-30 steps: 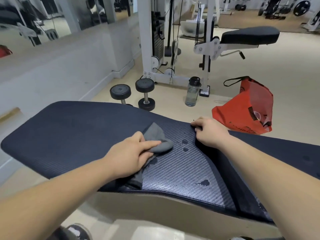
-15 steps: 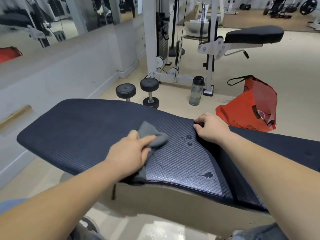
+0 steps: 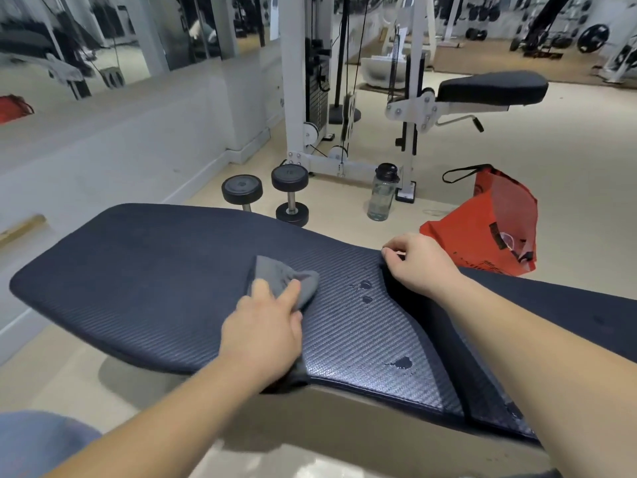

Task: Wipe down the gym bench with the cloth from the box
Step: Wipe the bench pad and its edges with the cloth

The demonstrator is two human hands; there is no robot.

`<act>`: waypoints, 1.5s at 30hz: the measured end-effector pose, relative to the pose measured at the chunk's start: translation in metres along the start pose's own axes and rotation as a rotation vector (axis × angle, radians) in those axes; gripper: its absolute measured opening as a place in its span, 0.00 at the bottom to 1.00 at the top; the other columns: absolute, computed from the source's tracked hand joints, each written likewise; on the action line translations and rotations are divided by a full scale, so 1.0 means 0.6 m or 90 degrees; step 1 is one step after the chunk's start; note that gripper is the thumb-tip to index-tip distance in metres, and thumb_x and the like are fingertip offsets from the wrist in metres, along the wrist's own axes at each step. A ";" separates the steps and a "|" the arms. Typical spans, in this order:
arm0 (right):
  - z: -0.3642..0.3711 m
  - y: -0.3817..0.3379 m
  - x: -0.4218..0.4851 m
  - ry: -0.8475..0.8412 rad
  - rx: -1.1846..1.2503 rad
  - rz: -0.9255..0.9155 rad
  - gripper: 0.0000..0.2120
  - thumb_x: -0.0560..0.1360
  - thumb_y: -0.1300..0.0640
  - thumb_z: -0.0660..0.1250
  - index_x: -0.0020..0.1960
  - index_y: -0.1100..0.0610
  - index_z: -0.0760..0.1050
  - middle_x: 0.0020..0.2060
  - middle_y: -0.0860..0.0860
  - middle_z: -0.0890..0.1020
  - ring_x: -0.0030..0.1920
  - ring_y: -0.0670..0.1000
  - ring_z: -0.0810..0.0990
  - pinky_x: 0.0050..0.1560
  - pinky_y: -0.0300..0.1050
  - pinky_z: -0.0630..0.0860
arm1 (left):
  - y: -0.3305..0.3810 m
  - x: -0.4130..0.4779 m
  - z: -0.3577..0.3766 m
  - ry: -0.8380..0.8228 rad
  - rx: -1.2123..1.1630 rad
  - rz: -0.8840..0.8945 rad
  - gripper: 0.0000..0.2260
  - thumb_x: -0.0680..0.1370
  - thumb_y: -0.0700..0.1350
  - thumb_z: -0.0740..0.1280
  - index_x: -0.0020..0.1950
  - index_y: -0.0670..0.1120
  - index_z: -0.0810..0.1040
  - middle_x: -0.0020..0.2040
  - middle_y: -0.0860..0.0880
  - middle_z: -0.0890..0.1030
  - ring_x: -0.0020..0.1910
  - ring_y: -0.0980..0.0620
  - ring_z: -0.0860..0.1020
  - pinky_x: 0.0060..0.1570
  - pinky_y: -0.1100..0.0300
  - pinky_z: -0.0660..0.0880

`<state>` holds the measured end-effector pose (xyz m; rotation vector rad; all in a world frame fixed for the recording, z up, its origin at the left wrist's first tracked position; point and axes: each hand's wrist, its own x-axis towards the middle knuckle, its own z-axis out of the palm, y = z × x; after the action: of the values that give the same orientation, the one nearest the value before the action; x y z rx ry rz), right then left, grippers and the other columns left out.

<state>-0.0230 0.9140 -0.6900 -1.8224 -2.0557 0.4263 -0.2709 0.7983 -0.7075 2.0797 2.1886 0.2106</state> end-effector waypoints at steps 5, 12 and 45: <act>-0.002 -0.009 -0.001 0.027 0.010 -0.003 0.13 0.82 0.53 0.63 0.57 0.56 0.85 0.56 0.53 0.86 0.59 0.55 0.81 0.60 0.50 0.78 | -0.021 -0.014 -0.004 -0.040 -0.031 0.168 0.22 0.80 0.61 0.58 0.75 0.70 0.60 0.52 0.53 0.67 0.53 0.48 0.76 0.46 0.52 0.75; -0.016 -0.077 -0.021 -0.025 0.073 -0.058 0.15 0.83 0.48 0.61 0.48 0.53 0.83 0.42 0.48 0.83 0.46 0.52 0.80 0.49 0.47 0.76 | 0.023 0.000 -0.008 -0.048 -0.015 0.021 0.24 0.83 0.57 0.56 0.79 0.62 0.58 0.60 0.47 0.66 0.57 0.43 0.74 0.48 0.51 0.73; 0.044 -0.095 -0.066 -0.104 -0.230 -0.173 0.27 0.73 0.29 0.57 0.66 0.42 0.72 0.62 0.46 0.76 0.65 0.56 0.73 0.61 0.56 0.71 | -0.016 0.105 -0.044 -0.098 -0.190 0.159 0.10 0.78 0.47 0.59 0.54 0.52 0.79 0.51 0.50 0.73 0.53 0.44 0.77 0.51 0.46 0.78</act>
<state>-0.0817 0.8683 -0.6906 -1.6994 -2.5882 0.1376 -0.2883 0.8602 -0.6826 2.1118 1.6915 0.3604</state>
